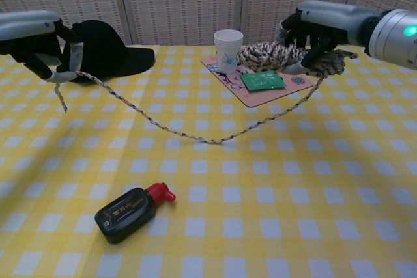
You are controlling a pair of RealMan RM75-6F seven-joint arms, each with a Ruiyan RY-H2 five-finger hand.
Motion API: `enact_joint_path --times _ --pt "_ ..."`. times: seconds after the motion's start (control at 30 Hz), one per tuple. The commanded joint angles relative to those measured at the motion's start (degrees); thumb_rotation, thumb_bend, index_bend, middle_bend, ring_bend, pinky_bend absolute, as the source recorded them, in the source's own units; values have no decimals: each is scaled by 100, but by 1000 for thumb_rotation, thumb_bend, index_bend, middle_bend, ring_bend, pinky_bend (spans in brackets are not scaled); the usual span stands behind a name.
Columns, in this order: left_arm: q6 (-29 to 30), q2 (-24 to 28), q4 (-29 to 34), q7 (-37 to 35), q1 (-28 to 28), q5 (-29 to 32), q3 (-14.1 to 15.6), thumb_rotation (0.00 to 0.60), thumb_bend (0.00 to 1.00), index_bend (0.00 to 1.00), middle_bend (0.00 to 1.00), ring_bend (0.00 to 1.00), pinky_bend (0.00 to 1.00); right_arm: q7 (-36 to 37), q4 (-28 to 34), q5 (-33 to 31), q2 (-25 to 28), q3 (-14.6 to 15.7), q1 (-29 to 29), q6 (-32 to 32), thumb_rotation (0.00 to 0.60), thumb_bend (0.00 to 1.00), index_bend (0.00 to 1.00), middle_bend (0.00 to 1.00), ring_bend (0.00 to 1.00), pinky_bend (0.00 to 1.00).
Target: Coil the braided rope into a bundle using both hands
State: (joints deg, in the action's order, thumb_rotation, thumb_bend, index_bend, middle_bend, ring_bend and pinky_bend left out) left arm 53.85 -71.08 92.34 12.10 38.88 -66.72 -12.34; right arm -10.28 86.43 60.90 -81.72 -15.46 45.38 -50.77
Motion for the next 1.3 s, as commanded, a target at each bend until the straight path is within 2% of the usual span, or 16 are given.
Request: enact_joint_path --times 0.03,0.3,0.67,0.97,1.3 --pt "154 355 417 -227 39 -293 -173 600 398 749 1000 1000 1000 -64 15 -89 -77 -115 121 -6 600 600 717 595 531 626" --pt "184 1053 1153 -776 208 -366 -672 600 397 749 1000 1000 1000 -6 -74 -285 -345 -357 416 33 600 600 724 595 538 627" --pt "25 1533 1763 -974 575 -260 -1072 600 397 749 1000 1000 1000 -332 -153 -378 -613 -456 830 23 600 579 726 595 538 627" --pt "-75 1563 1974 -858 1060 249 -1404 600 398 751 1000 1000 1000 -520 -348 -501 -937 -551 1155 -25 600 558 732 595 539 627" --pt "96 1161 1911 -557 1624 983 -1624 600 397 752 1000 1000 1000 -771 -489 -551 -1208 -431 1360 -50 600 553 736 597 539 628"
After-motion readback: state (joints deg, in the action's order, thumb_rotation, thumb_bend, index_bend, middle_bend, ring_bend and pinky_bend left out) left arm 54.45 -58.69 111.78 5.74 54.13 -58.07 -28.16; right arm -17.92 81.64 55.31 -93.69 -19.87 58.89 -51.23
